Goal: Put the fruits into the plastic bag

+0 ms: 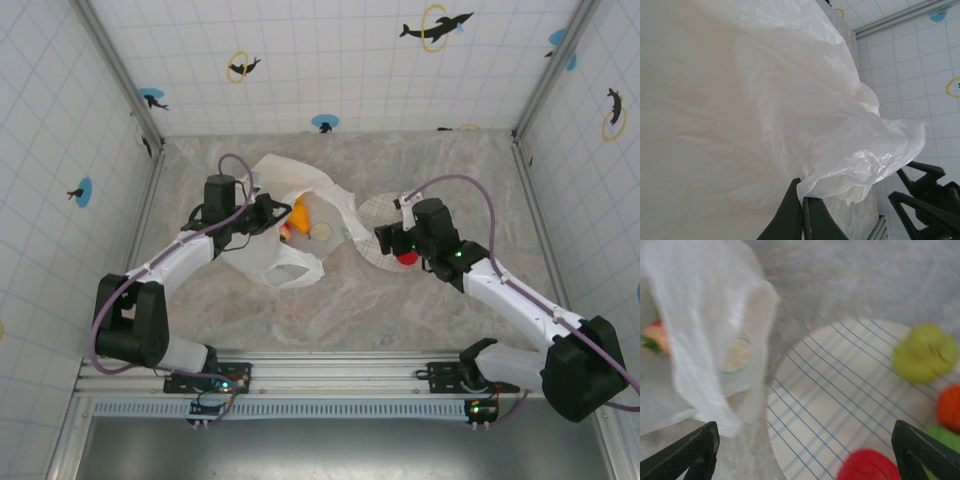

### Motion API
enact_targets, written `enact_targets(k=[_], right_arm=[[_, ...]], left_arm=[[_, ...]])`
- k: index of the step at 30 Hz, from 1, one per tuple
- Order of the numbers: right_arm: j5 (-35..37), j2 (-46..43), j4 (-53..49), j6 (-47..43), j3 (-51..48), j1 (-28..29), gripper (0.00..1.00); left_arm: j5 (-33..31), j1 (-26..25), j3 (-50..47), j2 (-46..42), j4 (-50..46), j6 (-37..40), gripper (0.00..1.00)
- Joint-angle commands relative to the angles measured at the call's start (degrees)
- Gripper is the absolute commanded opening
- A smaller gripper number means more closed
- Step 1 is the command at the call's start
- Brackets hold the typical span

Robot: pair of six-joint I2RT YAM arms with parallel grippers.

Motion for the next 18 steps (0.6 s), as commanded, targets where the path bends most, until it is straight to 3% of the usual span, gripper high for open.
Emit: enact_targets(k=[1, 12, 18], right_arm=[[7.49, -0.29, -6.48, 8.16, -2.19, 0.00, 0.91], [11.59, 2.18, -4.95, 20.68, -7.15, 0.03, 0.89], [9.55, 6.48, 0.03, 23.10, -7.88, 0.03, 0.89]], left_arm=[[0.33, 0.27, 0.36, 0.43, -0.40, -0.26, 0.00], [0.48, 0.27, 0.40, 0.43, -0.38, -0.34, 0.00], [0.48, 0.26, 0.35, 0.44, -0.43, -0.37, 0.00]])
